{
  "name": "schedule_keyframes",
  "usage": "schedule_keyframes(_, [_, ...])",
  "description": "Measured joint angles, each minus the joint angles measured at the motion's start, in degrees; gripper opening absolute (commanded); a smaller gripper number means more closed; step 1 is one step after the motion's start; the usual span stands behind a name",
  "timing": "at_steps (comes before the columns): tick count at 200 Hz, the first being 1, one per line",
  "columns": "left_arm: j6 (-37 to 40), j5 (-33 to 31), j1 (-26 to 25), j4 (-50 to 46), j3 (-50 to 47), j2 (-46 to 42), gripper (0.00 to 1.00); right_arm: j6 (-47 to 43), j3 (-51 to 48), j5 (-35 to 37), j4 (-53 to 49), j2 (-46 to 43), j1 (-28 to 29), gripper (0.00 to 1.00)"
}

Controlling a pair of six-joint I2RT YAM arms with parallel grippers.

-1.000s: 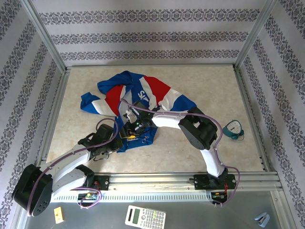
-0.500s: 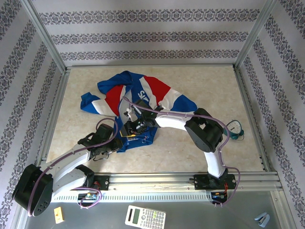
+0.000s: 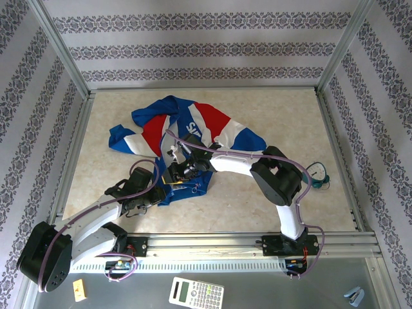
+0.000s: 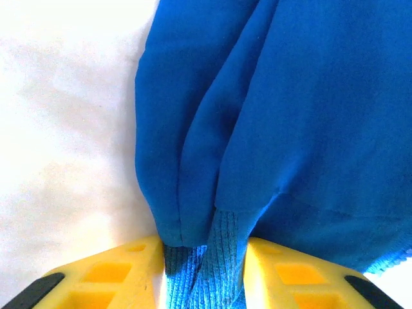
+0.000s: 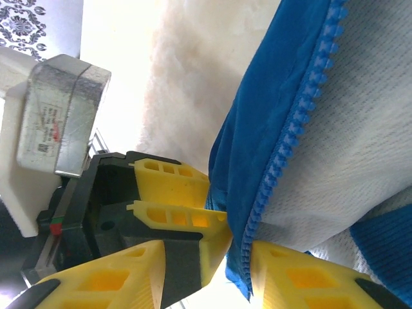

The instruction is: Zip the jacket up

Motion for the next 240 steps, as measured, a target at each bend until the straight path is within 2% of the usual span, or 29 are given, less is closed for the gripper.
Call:
schedule_keyframes(16, [0.09,0.26,0.02,0.09,0.00,-0.02,0.34,0.02,-0.04,0.00,0.00,0.74,0.00,0.39])
schedule_keyframes(42, [0.44,0.57,0.07,0.11,0.02,-0.07,0.34,0.07,-0.61,0.00,0.00,1.36,0.00,0.33])
schedule_keyframes(55, [0.52,0.85,0.13,0.11,0.02,-0.07,0.34,-0.07,-0.66,0.00,0.00,1.40,0.00,0.26])
schedule_keyframes(86, [0.94,1.20,0.37,0.07,0.02,-0.24,0.37,0.22,-0.74,0.07,0.31,1.40,0.00,0.00])
schedule_keyframes(132, [3.30,1.84,0.39,-4.44,3.34,-3.87,0.48,0.31,-1.88,1.11,0.76,0.79,-0.02,0.00])
schedule_keyframes(157, [5.03,2.56,0.87,-7.91,7.52,-8.66,0.51,0.76,-2.21,1.49,0.63,-1.68,-0.42,0.00])
schedule_keyframes(195, [5.90,5.18,1.14,-8.74,10.97,-14.16,0.49,1.38,-2.19,1.44,0.59,-6.01,-1.49,0.00])
schedule_keyframes(240, [5.14,11.47,1.40,-5.44,10.27,-14.38,0.42,1.62,-2.08,1.40,-0.17,-6.67,-2.29,0.00])
